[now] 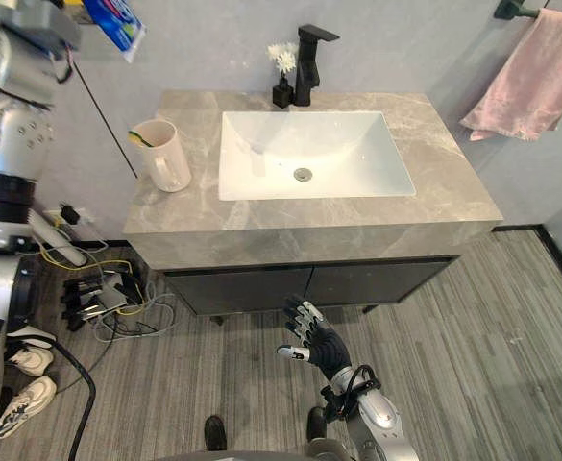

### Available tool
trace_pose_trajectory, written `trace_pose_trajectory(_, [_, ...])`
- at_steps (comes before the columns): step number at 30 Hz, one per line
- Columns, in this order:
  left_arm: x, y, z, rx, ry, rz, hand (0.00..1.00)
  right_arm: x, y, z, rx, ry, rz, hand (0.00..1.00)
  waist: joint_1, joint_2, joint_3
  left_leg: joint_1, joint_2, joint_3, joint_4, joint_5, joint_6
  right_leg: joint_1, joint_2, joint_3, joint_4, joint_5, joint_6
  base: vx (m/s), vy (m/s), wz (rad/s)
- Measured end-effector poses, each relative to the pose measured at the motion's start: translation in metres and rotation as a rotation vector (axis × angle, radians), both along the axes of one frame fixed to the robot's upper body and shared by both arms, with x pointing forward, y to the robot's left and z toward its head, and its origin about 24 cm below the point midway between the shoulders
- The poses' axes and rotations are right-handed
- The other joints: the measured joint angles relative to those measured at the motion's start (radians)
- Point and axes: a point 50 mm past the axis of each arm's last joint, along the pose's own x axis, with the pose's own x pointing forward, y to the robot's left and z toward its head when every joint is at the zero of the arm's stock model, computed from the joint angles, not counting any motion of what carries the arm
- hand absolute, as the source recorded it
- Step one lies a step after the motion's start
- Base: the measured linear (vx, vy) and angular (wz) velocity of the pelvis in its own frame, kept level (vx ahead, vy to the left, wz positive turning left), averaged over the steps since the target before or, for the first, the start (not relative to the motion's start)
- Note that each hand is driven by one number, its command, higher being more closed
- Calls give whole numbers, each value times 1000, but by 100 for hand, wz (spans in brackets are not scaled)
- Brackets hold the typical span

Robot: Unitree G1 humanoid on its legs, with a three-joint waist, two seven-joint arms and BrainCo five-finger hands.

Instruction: Organize washtable

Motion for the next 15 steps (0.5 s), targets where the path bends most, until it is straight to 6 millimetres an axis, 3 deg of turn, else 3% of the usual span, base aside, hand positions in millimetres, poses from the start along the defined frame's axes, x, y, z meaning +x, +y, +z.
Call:
trace_pose_trajectory(9, [-2,2,12,-4,-29,58,100,-1,3,0,2,2,-15,0,-9,-46,37,-36,-1,15,1,0,0,-47,0,15,0,7,0,3,2,-3])
trace_pose_trajectory(15, [-4,5,14,6,-39,100,100,-2,2,1,3,-12,-23,0,-6,-59,60,-50,-1,21,1,0,0,-63,-1,21,-1,11,-4,-8,-1,-3])
